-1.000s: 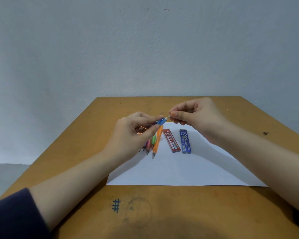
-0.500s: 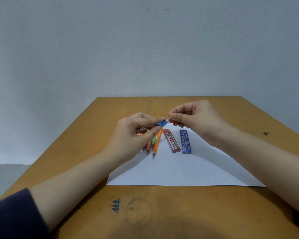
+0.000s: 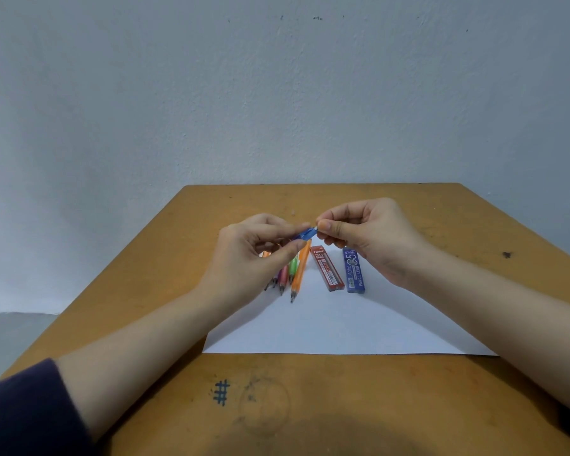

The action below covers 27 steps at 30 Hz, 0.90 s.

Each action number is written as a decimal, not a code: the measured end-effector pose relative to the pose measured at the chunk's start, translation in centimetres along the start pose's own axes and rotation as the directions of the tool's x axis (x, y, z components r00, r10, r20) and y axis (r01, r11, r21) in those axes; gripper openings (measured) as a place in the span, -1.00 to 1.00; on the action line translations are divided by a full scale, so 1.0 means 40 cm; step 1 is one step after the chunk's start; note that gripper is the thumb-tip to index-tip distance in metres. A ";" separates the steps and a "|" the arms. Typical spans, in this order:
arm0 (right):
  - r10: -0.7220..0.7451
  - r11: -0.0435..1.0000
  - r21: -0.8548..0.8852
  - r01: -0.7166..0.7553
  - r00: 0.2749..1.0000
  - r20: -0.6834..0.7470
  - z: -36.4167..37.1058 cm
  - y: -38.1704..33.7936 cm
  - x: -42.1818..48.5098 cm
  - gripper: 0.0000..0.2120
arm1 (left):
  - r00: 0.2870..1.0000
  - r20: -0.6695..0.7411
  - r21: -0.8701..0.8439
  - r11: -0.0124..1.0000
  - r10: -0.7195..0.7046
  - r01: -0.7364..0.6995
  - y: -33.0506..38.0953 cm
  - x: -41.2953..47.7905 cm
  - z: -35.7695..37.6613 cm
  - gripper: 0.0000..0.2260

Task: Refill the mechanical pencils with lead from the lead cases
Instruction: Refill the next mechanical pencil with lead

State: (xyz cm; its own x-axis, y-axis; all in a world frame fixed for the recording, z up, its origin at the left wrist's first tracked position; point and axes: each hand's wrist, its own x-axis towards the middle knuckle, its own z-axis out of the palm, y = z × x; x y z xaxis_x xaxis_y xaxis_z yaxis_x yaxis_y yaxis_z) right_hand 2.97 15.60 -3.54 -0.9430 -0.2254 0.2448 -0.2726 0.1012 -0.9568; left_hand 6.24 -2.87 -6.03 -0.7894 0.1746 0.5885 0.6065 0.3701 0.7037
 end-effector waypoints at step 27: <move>-0.086 0.778 -0.627 0.039 0.995 -0.044 0.055 0.056 0.253 -0.85 | 0.942 -0.327 0.116 0.987 -0.070 0.114 -0.040 0.035 -0.037 -0.86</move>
State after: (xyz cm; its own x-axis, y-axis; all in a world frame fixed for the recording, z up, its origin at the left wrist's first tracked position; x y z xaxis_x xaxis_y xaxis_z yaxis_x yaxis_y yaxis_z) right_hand -6.78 11.39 -3.57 -0.9237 -0.1906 0.3324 -0.3689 0.6772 -0.6367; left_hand 4.31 -4.57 -5.75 -0.7552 -0.1601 0.6356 0.4978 0.4907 0.7151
